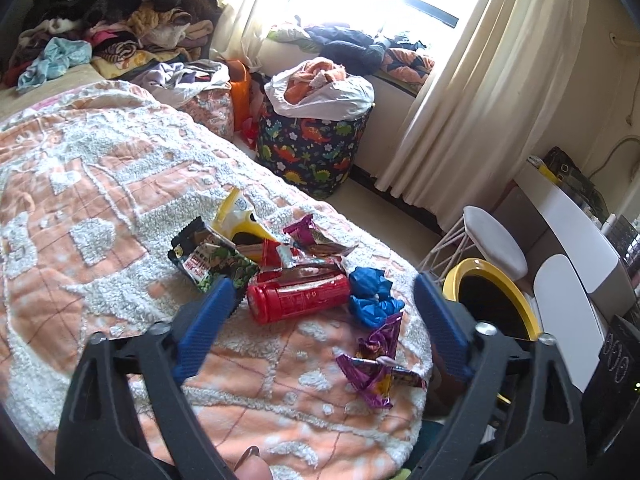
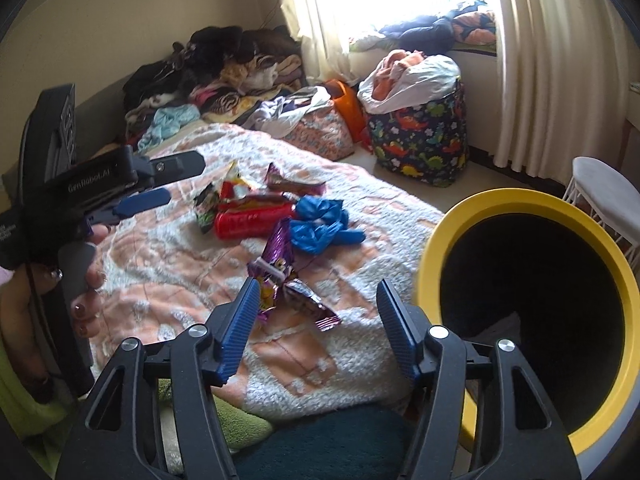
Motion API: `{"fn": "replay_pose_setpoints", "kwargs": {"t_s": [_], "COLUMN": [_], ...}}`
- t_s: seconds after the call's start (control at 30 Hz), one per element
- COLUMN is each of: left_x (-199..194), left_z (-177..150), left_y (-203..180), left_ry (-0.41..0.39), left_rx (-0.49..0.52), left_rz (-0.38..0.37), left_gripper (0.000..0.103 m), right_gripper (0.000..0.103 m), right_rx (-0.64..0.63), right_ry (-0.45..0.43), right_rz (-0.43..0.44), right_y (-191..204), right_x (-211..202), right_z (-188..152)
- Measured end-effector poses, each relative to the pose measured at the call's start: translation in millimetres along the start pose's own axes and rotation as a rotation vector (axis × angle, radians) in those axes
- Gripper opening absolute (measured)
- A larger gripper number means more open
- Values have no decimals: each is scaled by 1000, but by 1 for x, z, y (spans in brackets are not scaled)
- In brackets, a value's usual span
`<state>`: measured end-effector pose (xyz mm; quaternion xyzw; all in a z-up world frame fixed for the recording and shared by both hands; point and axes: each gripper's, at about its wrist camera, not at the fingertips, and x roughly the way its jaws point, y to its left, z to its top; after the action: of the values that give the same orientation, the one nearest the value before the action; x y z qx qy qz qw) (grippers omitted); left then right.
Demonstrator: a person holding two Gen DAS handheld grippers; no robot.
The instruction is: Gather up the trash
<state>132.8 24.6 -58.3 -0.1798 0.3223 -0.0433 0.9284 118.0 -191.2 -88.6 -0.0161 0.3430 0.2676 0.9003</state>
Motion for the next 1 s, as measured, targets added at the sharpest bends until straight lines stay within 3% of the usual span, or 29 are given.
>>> {"fn": "replay_pose_setpoints", "kwargs": {"t_s": [0.23, 0.43, 0.63, 0.77, 1.0], "left_x": [18, 40, 63, 74, 81], "left_z": [-5, -11, -17, -21, -26], "left_y": [-3, -19, -30, -33, -27], "left_ry": [116, 208, 289, 324, 350], "left_rx": [12, 32, 53, 61, 35], "left_rz": [-101, -166, -177, -176, -158], "left_gripper": [48, 43, 38, 32, 11], "right_gripper": [47, 38, 29, 14, 14], "right_rx": [-48, -71, -78, -68, -46], "right_ry": [91, 140, 169, 190, 192], "right_rz": [-24, -21, -8, 8, 27], "right_y": [6, 6, 6, 4, 3], "right_x": [28, 45, 56, 61, 62], "right_z": [-6, -8, -9, -9, -12]}}
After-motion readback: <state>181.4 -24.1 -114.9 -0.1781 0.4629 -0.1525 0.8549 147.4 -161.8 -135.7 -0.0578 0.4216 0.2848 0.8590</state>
